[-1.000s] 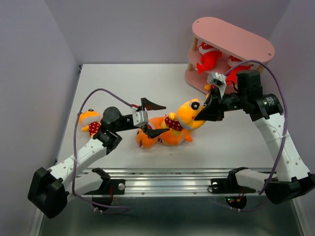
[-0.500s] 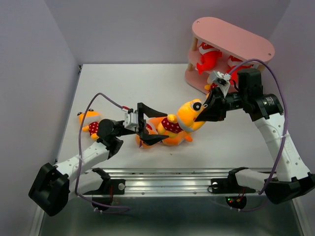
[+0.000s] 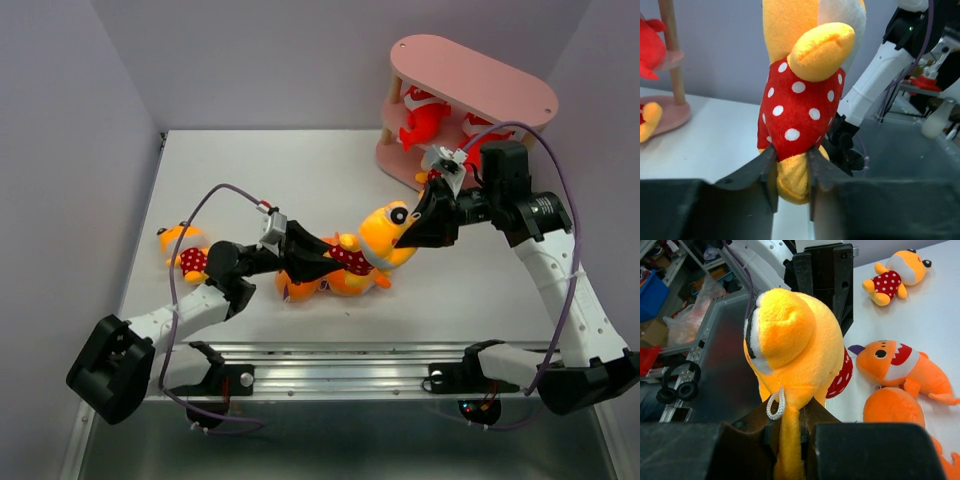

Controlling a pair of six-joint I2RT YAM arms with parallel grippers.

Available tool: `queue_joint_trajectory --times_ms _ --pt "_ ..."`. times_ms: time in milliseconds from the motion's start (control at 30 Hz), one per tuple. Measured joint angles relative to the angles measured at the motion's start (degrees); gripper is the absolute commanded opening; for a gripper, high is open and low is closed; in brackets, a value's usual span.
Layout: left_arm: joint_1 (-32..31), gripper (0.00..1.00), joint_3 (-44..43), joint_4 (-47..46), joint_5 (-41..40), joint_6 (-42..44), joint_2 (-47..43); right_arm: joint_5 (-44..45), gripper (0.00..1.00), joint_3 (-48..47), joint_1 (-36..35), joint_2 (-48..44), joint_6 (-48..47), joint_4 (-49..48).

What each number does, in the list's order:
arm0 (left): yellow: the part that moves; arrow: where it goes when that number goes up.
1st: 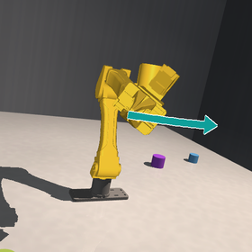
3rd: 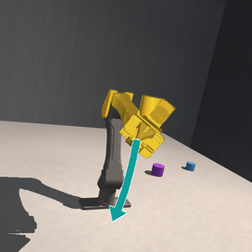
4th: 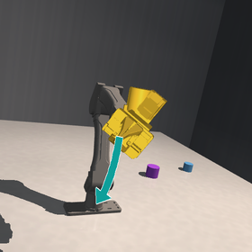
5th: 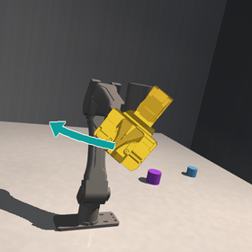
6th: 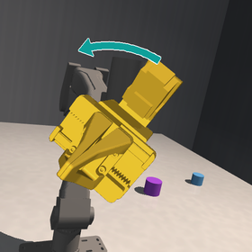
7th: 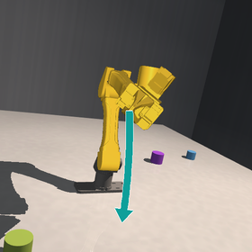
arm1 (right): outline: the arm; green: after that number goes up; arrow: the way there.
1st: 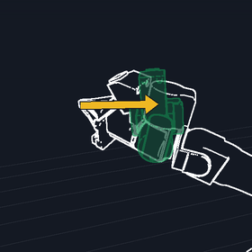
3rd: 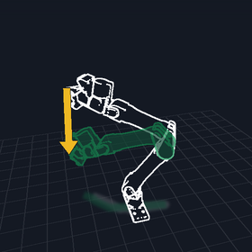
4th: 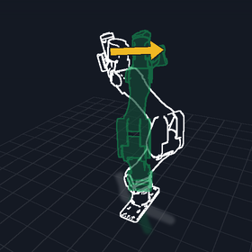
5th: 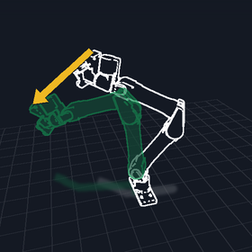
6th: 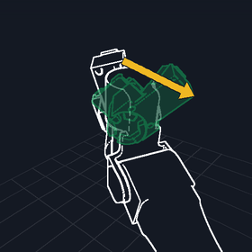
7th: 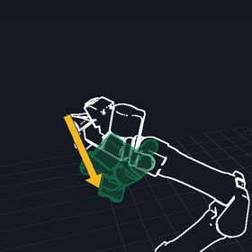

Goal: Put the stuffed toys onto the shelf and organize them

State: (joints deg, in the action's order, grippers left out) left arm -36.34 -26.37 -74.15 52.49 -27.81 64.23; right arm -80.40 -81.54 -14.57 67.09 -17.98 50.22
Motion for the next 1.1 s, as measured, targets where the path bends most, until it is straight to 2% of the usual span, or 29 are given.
queue_joint_trajectory --times_ms 67,100,133,167,200,233,400,467,667,800,900,1100 --pt "0.0 0.17 0.0 -0.2 -0.3 -2.1 1.1 0.1 0.07 0.9 0.0 0.0 0.6 -0.9" --pt "-0.1 0.12 0.0 -0.3 -0.6 -3.6 1.7 0.3 0.13 1.1 0.0 -0.1 1.0 -1.0" --pt "-0.2 0.00 0.0 -0.3 -0.9 -5.1 2.3 0.9 0.44 1.6 0.0 -0.2 1.5 -1.5" --pt "-0.3 0.00 0.0 -0.4 -1.2 -6.4 2.9 1.3 0.62 1.9 0.0 -0.3 1.7 -1.7" --pt "-0.3 0.00 0.0 -0.5 -1.6 -8.3 3.7 1.7 0.91 2.3 0.0 -0.4 2.4 -1.9" --pt "-0.3 0.00 0.0 -0.5 -2.0 -10.2 4.7 2.6 1.00 3.0 0.0 -0.9 2.6 -2.5" --pt "0.3 0.00 -0.1 -1.1 -2.1 -19.0 12.4 9.9 1.00 6.3 0.5 -5.6 3.3 -4.2" --pt "1.1 0.00 -0.4 -1.0 -1.8 -24.2 17.1 16.4 1.00 6.3 0.7 -7.7 4.0 -4.5" --pt "7.1 0.00 -2.4 0.6 -2.0 -38.2 32.3 45.7 1.00 1.0 4.4 -11.4 5.9 -6.1" --pt "10.3 0.00 -8.6 0.7 -1.6 -44.5 40.5 57.0 1.00 -0.1 8.6 -14.0 7.7 -8.5" --pt "10.9 0.00 -15.6 0.8 -1.3 -45.6 44.6 61.4 1.00 0.2 10.2 -16.5 9.0 -9.2" --pt "10.8 0.00 -28.7 0.8 -0.7 -42.8 48.4 64.1 1.00 2.3 11.1 -19.3 9.9 -10.7"
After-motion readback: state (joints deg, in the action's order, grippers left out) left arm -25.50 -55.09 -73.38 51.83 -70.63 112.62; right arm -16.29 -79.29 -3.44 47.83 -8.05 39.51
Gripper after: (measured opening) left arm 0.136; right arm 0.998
